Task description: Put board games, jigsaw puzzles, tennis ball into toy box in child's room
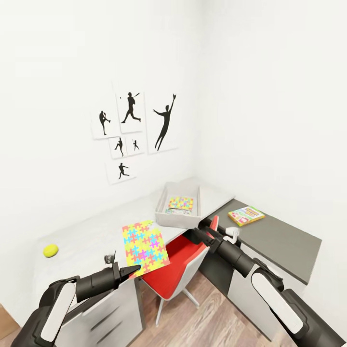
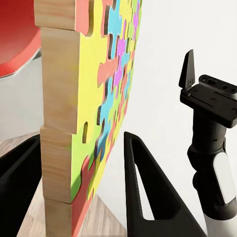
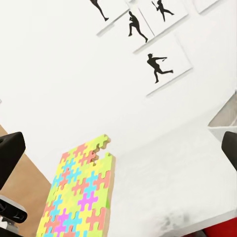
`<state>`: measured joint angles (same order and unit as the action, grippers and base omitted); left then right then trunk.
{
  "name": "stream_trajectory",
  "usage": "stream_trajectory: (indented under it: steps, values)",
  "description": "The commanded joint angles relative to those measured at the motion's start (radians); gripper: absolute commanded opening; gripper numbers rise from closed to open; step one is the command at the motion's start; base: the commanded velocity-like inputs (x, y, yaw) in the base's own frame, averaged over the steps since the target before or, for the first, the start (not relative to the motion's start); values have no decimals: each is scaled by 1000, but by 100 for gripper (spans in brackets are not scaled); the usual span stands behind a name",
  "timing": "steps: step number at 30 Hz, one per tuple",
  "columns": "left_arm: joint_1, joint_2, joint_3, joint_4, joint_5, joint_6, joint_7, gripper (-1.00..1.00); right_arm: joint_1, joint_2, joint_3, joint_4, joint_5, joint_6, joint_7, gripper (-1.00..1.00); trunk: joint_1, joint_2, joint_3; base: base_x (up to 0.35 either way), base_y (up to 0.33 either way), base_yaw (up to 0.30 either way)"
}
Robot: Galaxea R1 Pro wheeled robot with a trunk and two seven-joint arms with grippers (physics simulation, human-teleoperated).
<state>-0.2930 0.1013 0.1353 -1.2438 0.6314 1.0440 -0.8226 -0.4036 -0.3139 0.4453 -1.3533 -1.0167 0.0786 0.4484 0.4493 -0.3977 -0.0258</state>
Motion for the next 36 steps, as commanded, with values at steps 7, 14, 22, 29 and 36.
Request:
stream_trajectory:
  steps: [7, 14, 22, 29, 36]
  values:
    - [-1, 0, 1, 0, -5, 3, -6, -100, -1, -1, 1, 0, -11, 6, 1, 100, 1, -2, 6, 0, 0, -194]
    - [-1, -1, 0, 0, -5, 3, -6, -100, -1, -1, 1, 0, -11, 6, 1, 100, 1, -2, 13, 0, 0, -174]
    - [-1, -2, 0, 0, -6, 3, -6, -100, 0, -1, 1, -1, -10, 5, 1, 100, 1, -2, 14, 0, 0, -20]
    - [-1, -2, 0, 0, -6, 3, -6, -100, 0, 0, 2, -1, -10, 6, 1, 100, 1, -2, 15, 0, 0, -4]
    - [-1, -3, 0, 0, -6, 3, -6, -100, 0, 1, 1, -1, -11, 15, 0, 100, 1, -2, 15, 0, 0, -39]
